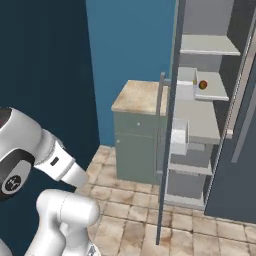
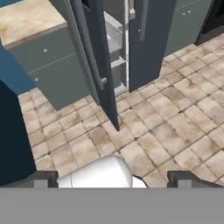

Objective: Take the lemon wedge and mango from the highest rack and move them to the second highest rack where the lime and squash are located, to maximize freezer space. Close the freezer door after rearranging.

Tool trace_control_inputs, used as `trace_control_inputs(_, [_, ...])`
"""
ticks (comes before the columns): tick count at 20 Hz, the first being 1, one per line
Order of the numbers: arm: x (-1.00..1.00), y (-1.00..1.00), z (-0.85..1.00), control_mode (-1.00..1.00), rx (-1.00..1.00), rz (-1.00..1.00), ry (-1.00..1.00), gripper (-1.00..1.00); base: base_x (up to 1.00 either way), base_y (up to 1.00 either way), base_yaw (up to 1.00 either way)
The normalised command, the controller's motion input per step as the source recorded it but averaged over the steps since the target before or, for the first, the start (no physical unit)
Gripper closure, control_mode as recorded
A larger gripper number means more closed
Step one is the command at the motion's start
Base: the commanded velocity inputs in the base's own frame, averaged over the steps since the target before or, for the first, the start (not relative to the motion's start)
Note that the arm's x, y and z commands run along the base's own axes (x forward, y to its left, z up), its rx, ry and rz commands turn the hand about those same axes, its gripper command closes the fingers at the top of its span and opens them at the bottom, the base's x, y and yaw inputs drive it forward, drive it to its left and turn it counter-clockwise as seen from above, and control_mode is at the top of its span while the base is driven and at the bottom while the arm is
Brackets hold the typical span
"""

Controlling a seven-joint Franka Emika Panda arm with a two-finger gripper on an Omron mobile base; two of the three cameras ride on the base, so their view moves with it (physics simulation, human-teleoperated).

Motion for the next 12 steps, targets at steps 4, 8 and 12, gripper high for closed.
trace_control_inputs(4, [0.0, 0.0, 0.0, 1.0, 0.0, 0.0, 0.0, -1.0, 0.55, 0.74, -0.46])
trace_control_inputs(8, [0.0, 0.0, 0.0, 1.0, 0.0, 0.0, 0.0, -1.0, 0.6, 0.44, -0.5])
trace_control_inputs(12, [0.0, 0.0, 0.0, 1.0, 0.0, 0.0, 0.0, -1.0, 0.59, 0.43, -0.56])
